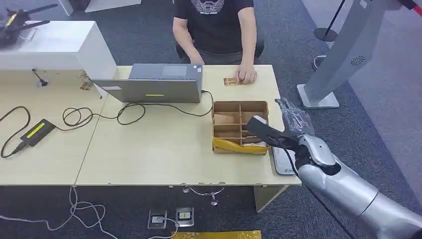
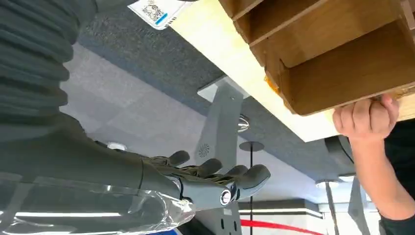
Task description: Pass the card to the sensor for recognition and then transmit it.
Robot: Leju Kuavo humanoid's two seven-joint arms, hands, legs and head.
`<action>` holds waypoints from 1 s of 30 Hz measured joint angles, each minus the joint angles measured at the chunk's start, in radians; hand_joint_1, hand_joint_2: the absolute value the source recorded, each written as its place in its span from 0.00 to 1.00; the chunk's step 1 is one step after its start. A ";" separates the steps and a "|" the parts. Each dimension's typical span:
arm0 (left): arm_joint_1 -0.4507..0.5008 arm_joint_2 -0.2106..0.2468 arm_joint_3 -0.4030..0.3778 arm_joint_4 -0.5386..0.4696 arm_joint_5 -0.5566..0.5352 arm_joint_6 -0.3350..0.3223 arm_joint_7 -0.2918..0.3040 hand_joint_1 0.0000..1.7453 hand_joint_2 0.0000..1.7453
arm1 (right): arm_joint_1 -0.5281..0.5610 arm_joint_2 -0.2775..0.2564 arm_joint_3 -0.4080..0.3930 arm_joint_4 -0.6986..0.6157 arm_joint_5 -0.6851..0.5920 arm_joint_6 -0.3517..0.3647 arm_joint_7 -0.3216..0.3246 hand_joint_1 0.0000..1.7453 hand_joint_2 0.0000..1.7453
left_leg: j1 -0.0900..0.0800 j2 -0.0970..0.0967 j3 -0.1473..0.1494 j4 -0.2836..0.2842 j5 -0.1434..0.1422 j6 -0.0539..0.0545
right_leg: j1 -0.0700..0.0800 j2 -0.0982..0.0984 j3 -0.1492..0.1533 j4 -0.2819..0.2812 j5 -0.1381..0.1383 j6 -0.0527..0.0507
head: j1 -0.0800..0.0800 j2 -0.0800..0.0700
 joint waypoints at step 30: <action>-0.001 -0.008 0.003 0.000 0.009 0.014 0.000 0.00 0.00 | 0.082 0.113 -0.017 0.068 0.066 -0.008 -0.179 0.00 1.00 | 0.001 0.000 -0.001 0.000 0.000 0.000 | 0.000 0.000 0.000 0.000 0.000 0.000 | 0.000 0.000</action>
